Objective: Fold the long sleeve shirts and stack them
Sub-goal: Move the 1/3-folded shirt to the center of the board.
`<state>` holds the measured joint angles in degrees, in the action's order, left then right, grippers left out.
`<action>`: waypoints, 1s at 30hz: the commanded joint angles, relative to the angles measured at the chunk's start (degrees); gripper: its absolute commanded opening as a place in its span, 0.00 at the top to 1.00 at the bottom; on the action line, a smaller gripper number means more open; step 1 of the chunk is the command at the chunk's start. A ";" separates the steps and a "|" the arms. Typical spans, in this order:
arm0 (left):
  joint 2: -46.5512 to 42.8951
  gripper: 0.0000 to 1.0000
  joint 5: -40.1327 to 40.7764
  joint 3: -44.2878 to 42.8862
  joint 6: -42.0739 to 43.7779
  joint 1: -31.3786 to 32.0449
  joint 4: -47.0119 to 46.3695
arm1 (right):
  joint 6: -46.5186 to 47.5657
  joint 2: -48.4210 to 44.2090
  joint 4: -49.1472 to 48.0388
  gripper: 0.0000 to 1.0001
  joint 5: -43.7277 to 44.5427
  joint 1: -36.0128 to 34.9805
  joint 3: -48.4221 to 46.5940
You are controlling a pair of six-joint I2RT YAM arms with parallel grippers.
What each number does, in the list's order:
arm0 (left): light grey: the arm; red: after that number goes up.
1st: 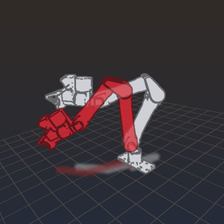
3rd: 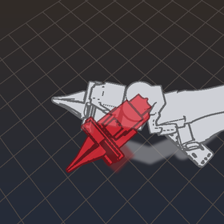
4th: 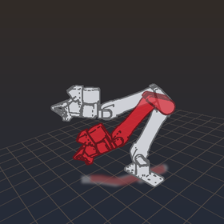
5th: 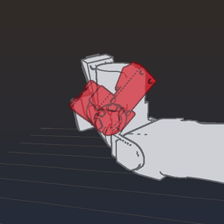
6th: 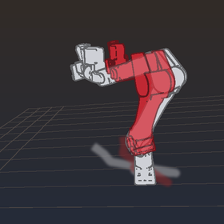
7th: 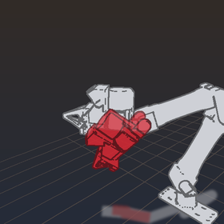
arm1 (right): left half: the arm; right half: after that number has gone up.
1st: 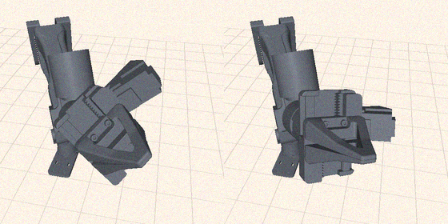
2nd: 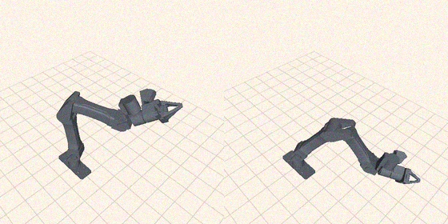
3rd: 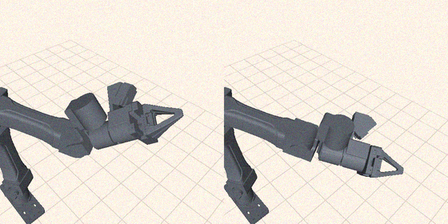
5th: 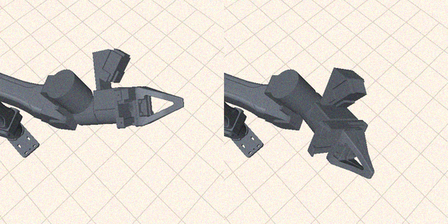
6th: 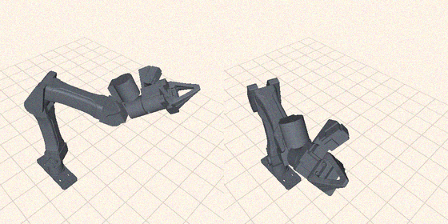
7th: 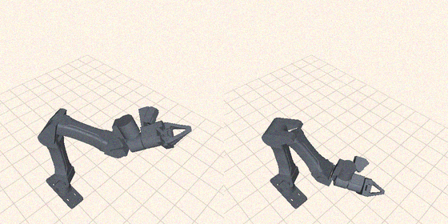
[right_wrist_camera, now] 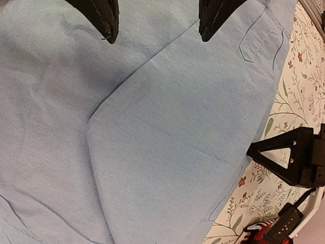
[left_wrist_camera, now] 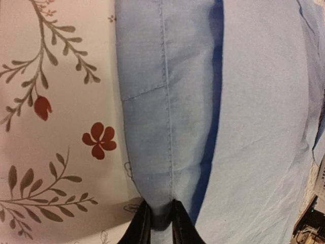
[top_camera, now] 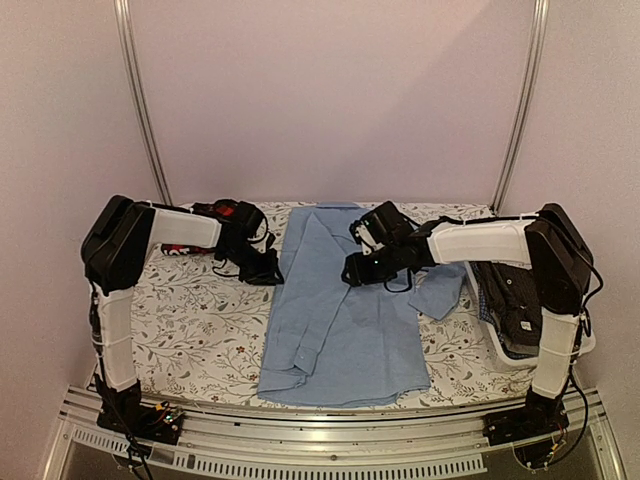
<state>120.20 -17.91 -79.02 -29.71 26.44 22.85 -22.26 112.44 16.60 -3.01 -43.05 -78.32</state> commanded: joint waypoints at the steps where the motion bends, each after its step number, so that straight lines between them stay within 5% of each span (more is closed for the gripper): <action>1: 2.23 0.93 2.62 0.19 0.32 -0.34 0.81 | -0.69 -2.85 -0.15 0.48 2.41 0.15 1.37; 3: 1.94 1.00 3.48 1.15 1.02 -0.64 1.25 | -0.76 -3.31 -0.16 0.48 2.71 0.16 1.65; 26: -3.17 1.00 4.10 6.05 6.48 -7.71 3.72 | -2.20 -10.97 3.44 0.46 10.86 1.29 9.24; 30: -5.02 0.88 4.50 5.23 6.51 -7.74 4.02 | -3.47 -14.30 5.92 0.44 13.31 1.31 12.15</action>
<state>117.36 -15.68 -74.83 -23.83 19.07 22.96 -23.88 102.59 19.53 6.68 -42.15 -68.38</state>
